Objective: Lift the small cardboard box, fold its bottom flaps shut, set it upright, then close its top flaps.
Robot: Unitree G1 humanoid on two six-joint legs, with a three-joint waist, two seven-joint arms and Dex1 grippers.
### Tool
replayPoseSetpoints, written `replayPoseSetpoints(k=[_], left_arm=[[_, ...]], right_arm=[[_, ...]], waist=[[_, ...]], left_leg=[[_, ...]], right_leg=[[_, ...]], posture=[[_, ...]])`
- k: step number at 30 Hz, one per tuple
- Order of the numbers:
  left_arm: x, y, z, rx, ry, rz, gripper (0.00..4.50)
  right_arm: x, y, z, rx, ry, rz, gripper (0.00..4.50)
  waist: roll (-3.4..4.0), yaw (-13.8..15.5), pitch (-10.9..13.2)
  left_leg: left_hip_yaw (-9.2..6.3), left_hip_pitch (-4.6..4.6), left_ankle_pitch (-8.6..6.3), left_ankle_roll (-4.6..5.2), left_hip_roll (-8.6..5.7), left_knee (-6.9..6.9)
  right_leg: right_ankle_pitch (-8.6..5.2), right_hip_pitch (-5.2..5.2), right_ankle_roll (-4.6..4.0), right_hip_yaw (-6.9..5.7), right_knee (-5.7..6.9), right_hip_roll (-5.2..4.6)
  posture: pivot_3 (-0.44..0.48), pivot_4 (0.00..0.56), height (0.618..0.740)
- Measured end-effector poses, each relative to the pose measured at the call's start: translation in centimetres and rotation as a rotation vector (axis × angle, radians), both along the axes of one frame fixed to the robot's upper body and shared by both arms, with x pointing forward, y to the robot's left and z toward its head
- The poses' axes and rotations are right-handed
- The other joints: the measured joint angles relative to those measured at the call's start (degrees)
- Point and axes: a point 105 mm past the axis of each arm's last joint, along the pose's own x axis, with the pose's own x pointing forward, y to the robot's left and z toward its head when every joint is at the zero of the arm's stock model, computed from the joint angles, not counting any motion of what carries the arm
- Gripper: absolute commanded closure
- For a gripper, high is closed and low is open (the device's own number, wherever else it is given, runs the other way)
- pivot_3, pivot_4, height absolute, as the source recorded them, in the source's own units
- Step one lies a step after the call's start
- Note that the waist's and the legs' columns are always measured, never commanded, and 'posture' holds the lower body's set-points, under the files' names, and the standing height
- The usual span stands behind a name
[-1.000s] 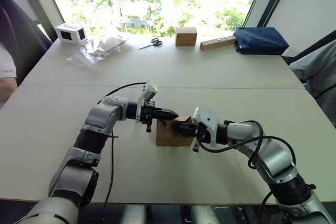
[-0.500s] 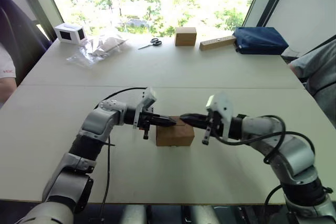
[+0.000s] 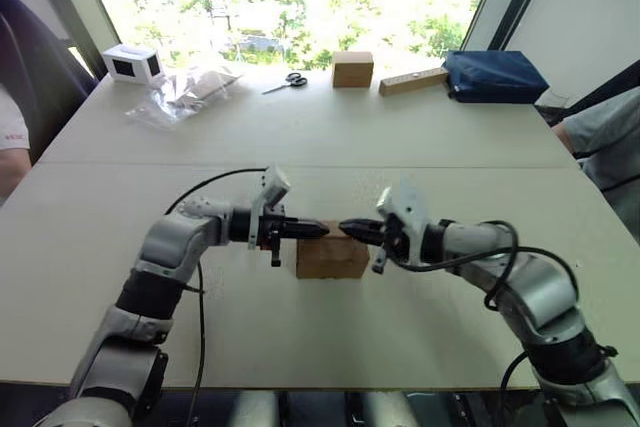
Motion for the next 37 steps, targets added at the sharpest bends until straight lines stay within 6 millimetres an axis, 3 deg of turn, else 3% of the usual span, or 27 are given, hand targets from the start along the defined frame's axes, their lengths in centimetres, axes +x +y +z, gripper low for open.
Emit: replayPoseSetpoints(k=[8, 14, 17, 22, 28, 29, 32, 37], left_arm=[[-0.2, -0.2, 0.1, 0.023, -0.044, 0.016, 4.47], [-0.3, 1.3, 2.7, 0.009, -0.091, 0.055, 4.47], [-0.1, 2.4, 4.6, 0.001, -0.146, 0.088, 4.47], [0.4, 6.2, 6.6, -0.007, -0.225, 0.198, 4.47], [-1.2, 9.2, 4.8, 0.081, -0.199, 0.210, 4.47], [-2.0, 10.4, 4.7, 0.106, -0.185, 0.212, 4.47], [-3.0, 12.1, 5.8, 0.145, -0.186, 0.209, 4.47], [-3.9, 13.2, 6.9, 0.152, -0.196, 0.212, 4.47]], right_arm=[[-0.4, -0.2, 0.1, 0.015, -0.019, 0.005, 4.50], [-1.6, -1.8, 4.8, 0.122, -0.106, -0.016, 4.50], [-2.7, -2.7, 5.8, 0.134, -0.105, -0.015, 4.50], [-4.4, -6.1, 5.9, 0.061, -0.062, -0.037, 4.50], [-5.1, -9.5, 7.0, -0.002, -0.067, -0.070, 4.50], [-5.5, -9.9, 7.5, 0.002, -0.066, -0.068, 4.50], [-6.1, -10.9, 8.7, 0.005, -0.067, -0.068, 4.50], [-7.1, -11.8, 9.5, 0.000, -0.028, -0.048, 4.50]], waist=[[-0.01, 0.0, 0.0], [-0.01, -0.1, 0.0], [-0.01, 0.0, 0.0], [0.00, 0.0, 0.1], [-0.01, 0.0, 0.1], [-0.01, -0.1, 0.1], [0.01, 0.0, 0.2], [0.03, 0.2, 0.2]], left_leg=[[-0.05, 0.10, 0.00, 0.00, 0.04, 0.01], [-0.05, -0.04, 0.00, 0.00, 0.04, -0.04], [-0.05, -0.03, 0.00, 0.00, 0.03, -0.06], [0.00, -0.01, 0.00, -0.01, 0.01, -0.07], [0.01, 0.01, -0.01, -0.01, 0.05, -0.10], [0.03, -0.01, -0.01, -0.01, 0.07, -0.15], [0.06, 0.00, -0.01, -0.02, 0.06, -0.19], [0.07, 0.00, -0.01, -0.03, 0.02, -0.19]], right_leg=[[0.00, 0.10, 0.00, -0.02, 0.02, 0.02], [0.01, -0.06, 0.02, -0.02, 0.00, 0.02], [0.00, -0.05, 0.00, -0.03, -0.02, 0.00], [0.00, -0.01, 0.01, -0.03, -0.07, -0.07], [-0.02, -0.07, -0.01, -0.02, -0.06, -0.03], [-0.02, -0.14, -0.02, -0.02, -0.06, -0.03], [-0.03, -0.15, -0.03, 0.00, -0.09, -0.05], [-0.02, -0.09, -0.02, -0.02, -0.19, -0.21]], posture=[[0.000, 0.150, 0.740], [0.000, 0.150, 0.740], [0.000, 0.150, 0.740], [0.000, 0.150, 0.740], [0.000, 0.150, 0.740], [0.000, 0.150, 0.740], [0.000, 0.150, 0.740], [0.000, 0.150, 0.740]])
